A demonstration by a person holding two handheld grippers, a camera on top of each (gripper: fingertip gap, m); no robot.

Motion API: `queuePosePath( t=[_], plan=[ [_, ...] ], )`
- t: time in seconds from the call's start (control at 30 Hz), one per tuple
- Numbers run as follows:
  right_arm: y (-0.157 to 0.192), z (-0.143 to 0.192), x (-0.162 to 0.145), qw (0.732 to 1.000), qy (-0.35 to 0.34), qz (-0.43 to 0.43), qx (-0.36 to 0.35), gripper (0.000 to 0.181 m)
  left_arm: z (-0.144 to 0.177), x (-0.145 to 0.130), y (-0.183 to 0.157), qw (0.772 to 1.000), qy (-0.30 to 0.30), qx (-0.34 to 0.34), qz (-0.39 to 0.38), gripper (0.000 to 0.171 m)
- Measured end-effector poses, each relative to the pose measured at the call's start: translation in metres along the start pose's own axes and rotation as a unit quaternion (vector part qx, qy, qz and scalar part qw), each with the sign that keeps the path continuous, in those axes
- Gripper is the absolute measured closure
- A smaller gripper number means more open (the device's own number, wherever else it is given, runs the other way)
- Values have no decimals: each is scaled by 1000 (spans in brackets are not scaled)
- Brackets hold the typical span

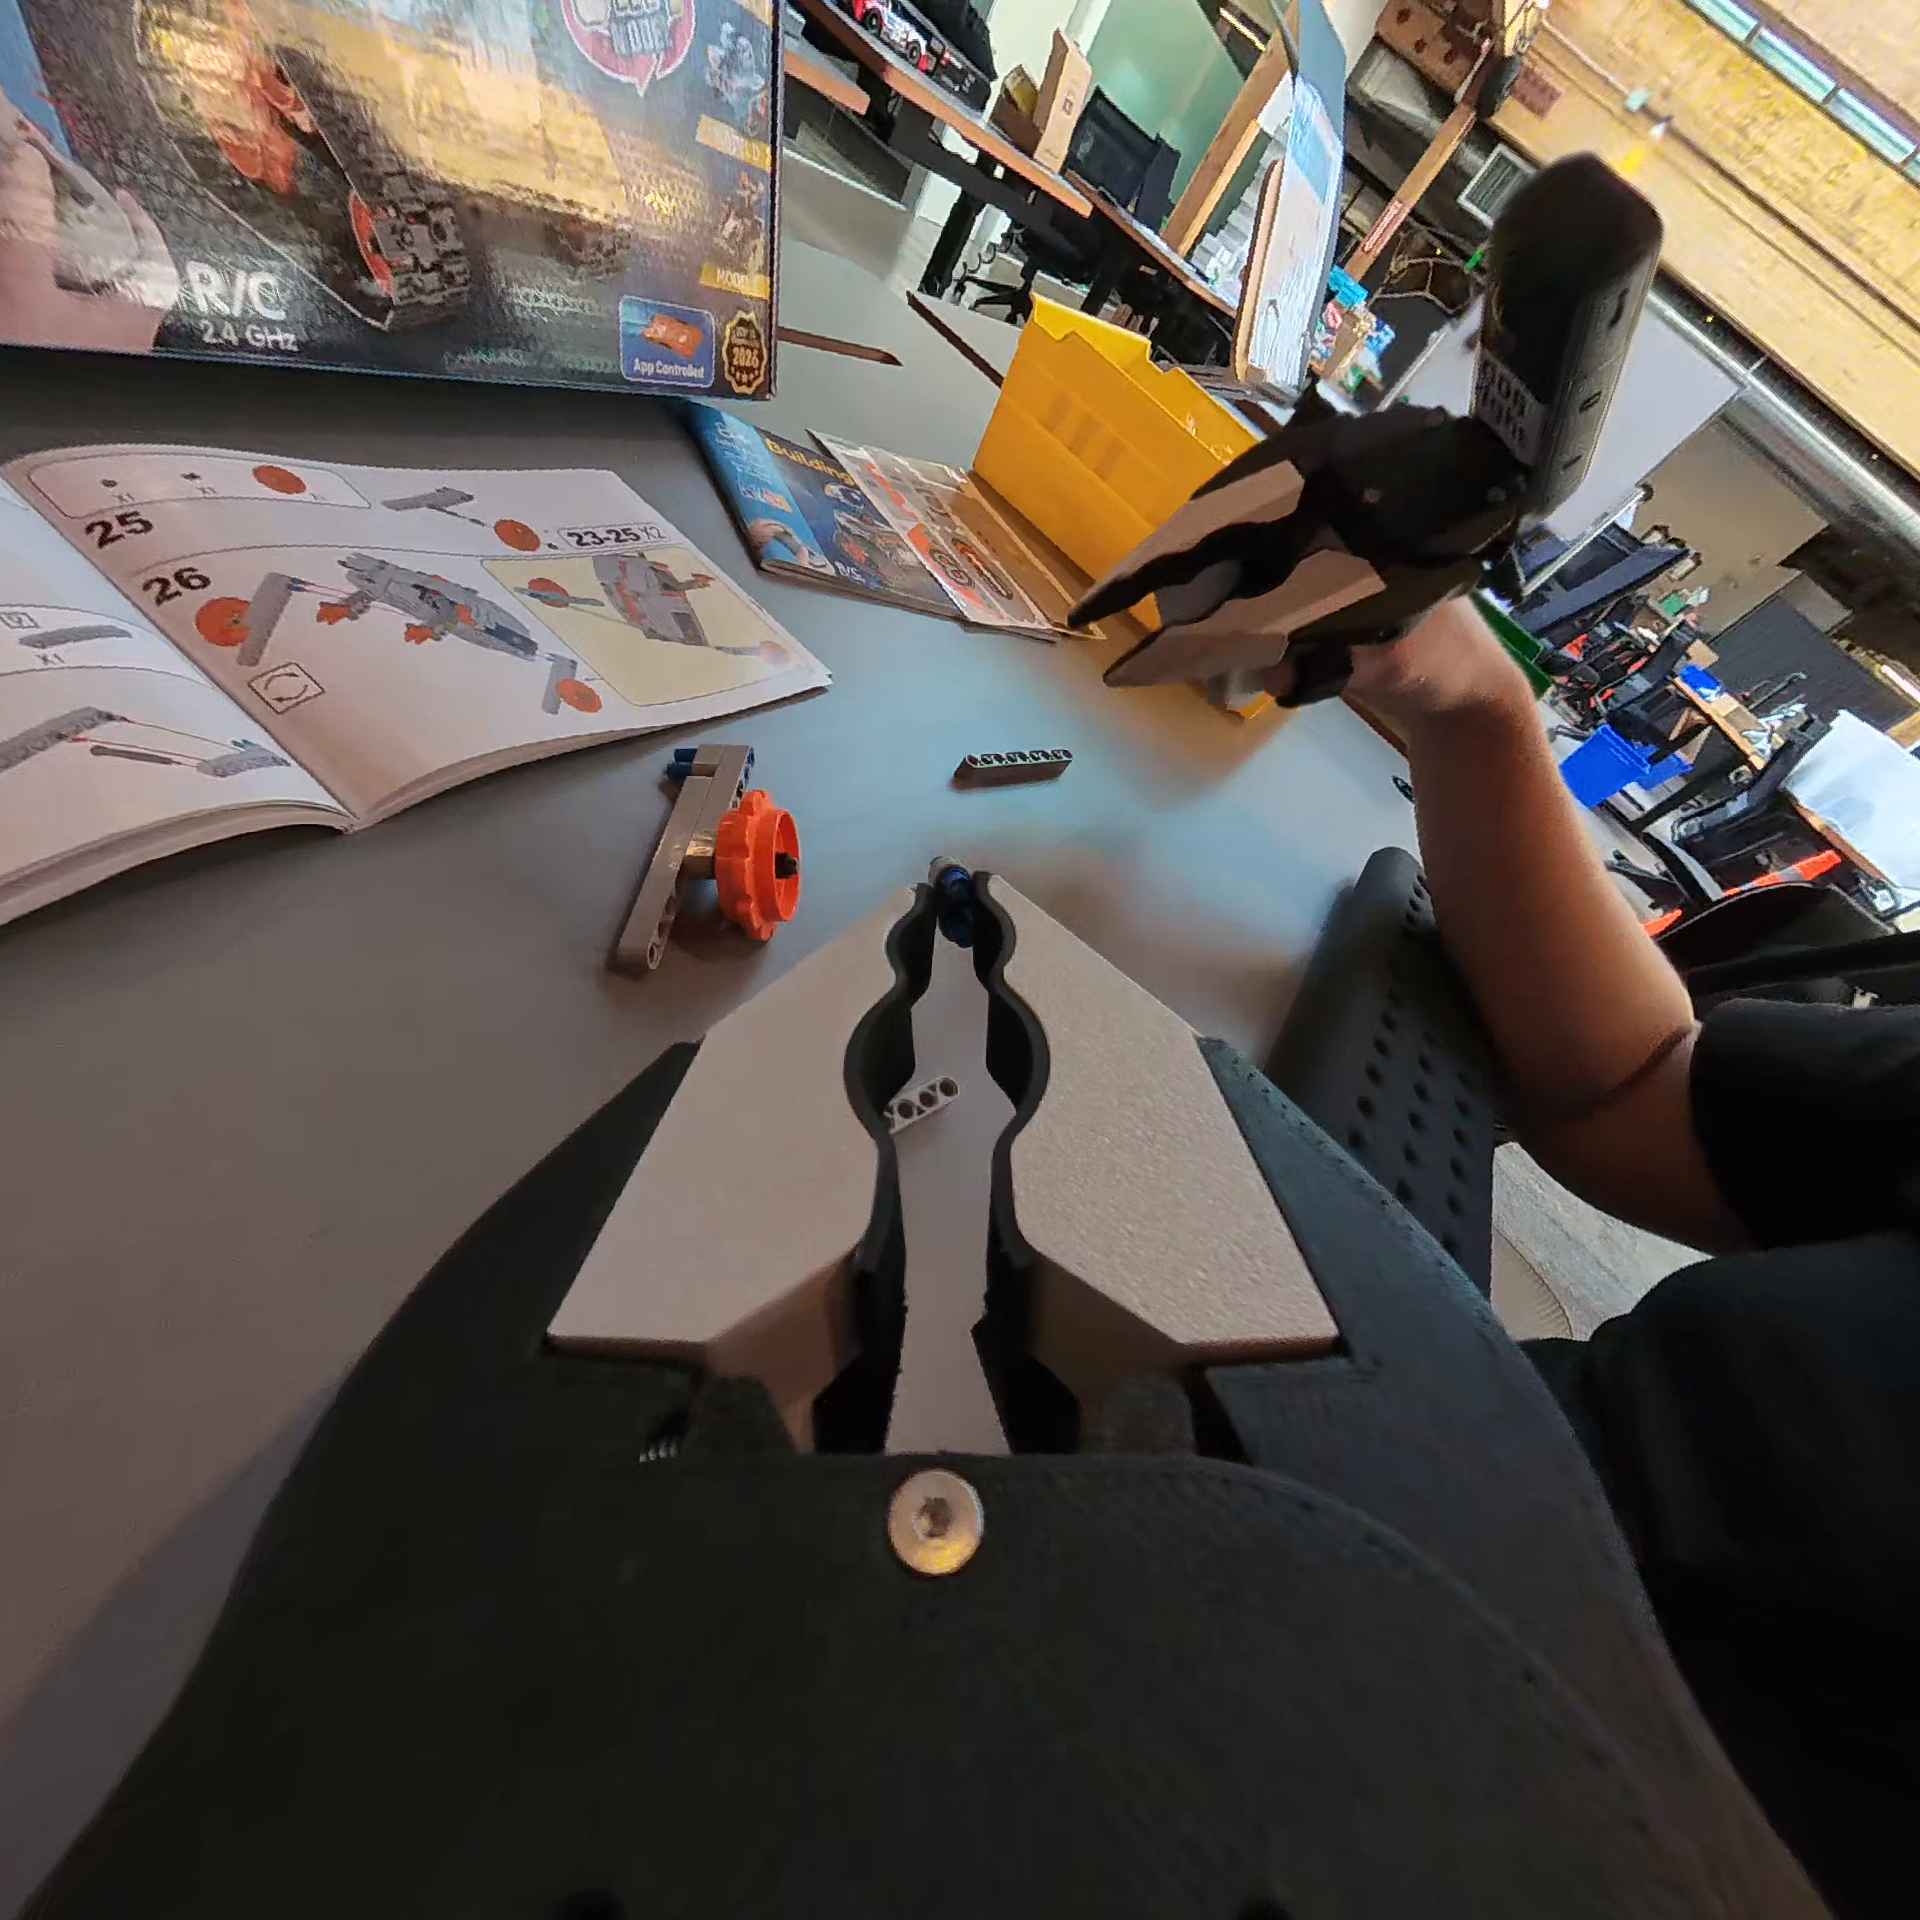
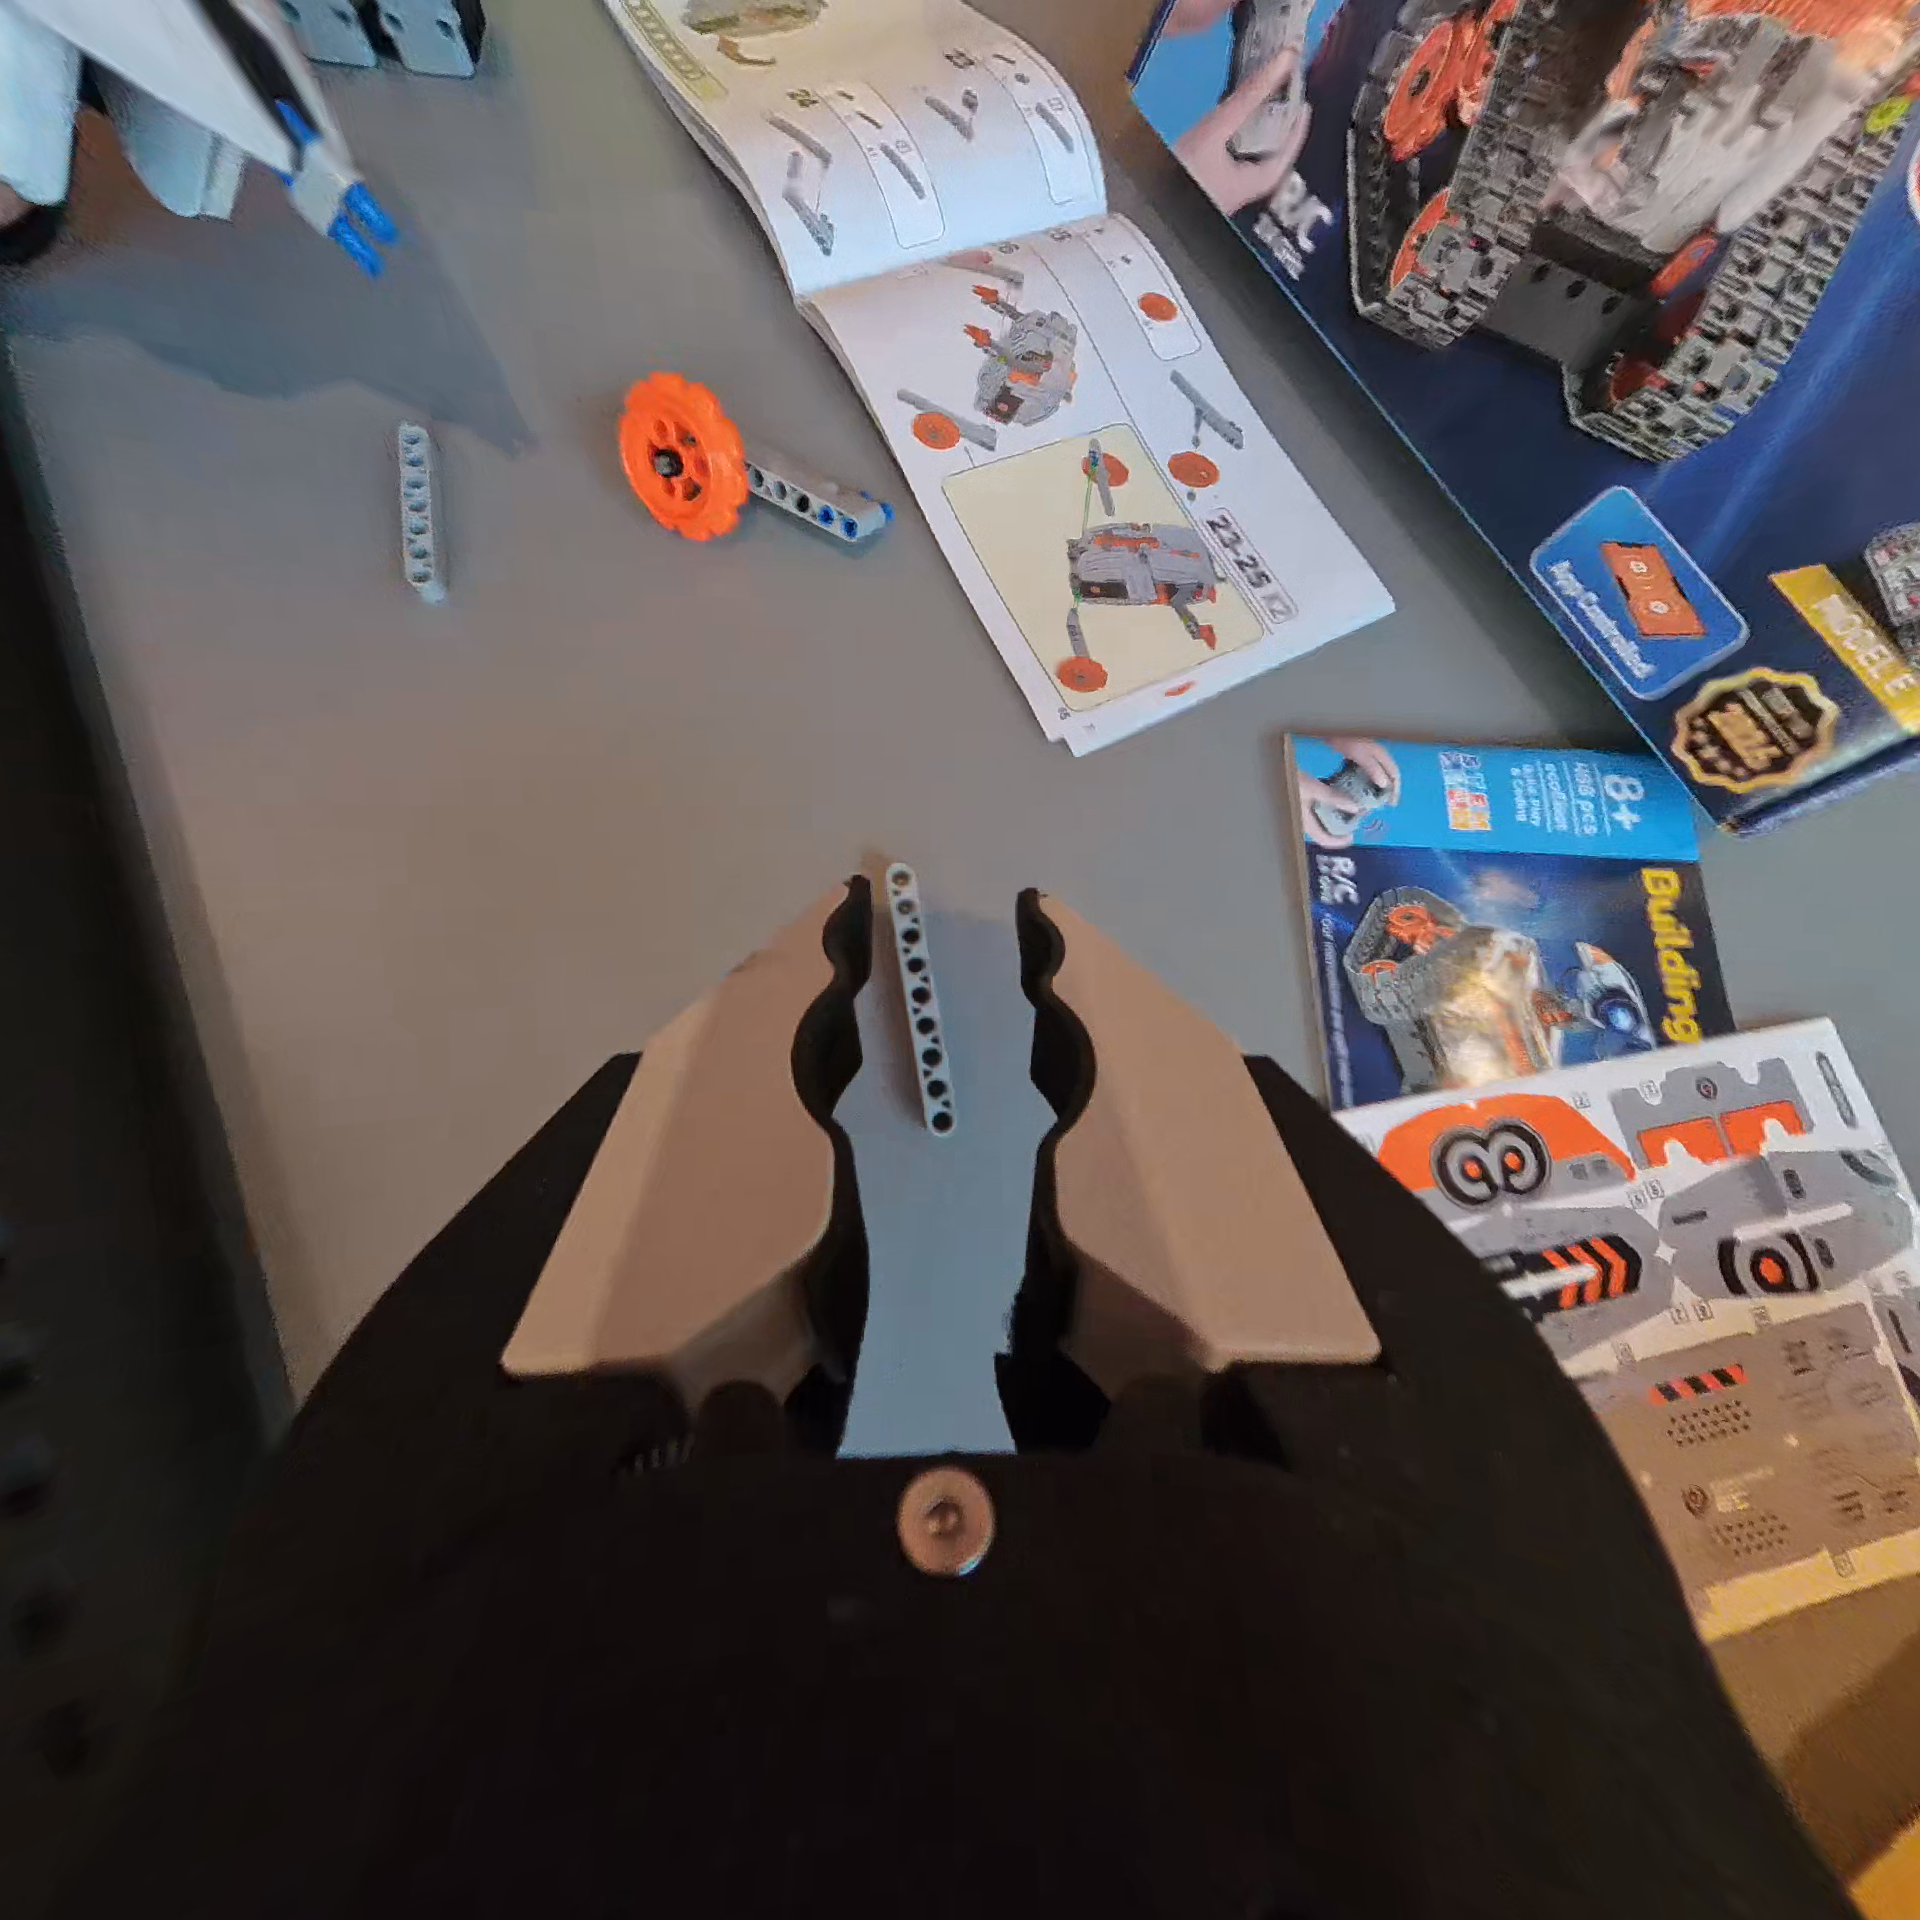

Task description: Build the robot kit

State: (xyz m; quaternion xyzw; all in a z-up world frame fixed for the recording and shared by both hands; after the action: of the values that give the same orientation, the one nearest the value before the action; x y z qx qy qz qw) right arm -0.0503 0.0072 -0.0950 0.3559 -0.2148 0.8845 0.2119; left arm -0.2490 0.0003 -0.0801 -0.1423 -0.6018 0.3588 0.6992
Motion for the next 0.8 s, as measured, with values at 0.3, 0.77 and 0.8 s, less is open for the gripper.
queuePosePath(
  t=[0.3,0.77,0.8],
  plan=[
    [39,-35,-11,979,138,147,10,155,17,19,1,996,-75,31,-34,167],
    [135,-118,84,983,24,112,142,150,24,25,-9,995,-101,-3,-27,167],
    [139,-122,87,983,29,115,143,150,25,25,-9,994,-103,-5,-21,167]
  ],
)
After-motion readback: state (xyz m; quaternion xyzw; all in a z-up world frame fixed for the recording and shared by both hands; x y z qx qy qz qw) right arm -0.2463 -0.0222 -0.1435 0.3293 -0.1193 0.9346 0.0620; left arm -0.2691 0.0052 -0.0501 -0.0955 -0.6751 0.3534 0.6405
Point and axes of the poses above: each gripper's, where its closed fingertips meet, z back along the fingers, x out of its top, y = z × x across the jaws, the point moved 1 cm from there along z, back along the fingers, and after that the axes turned 10 degrees about z, right-handed, at the moved point
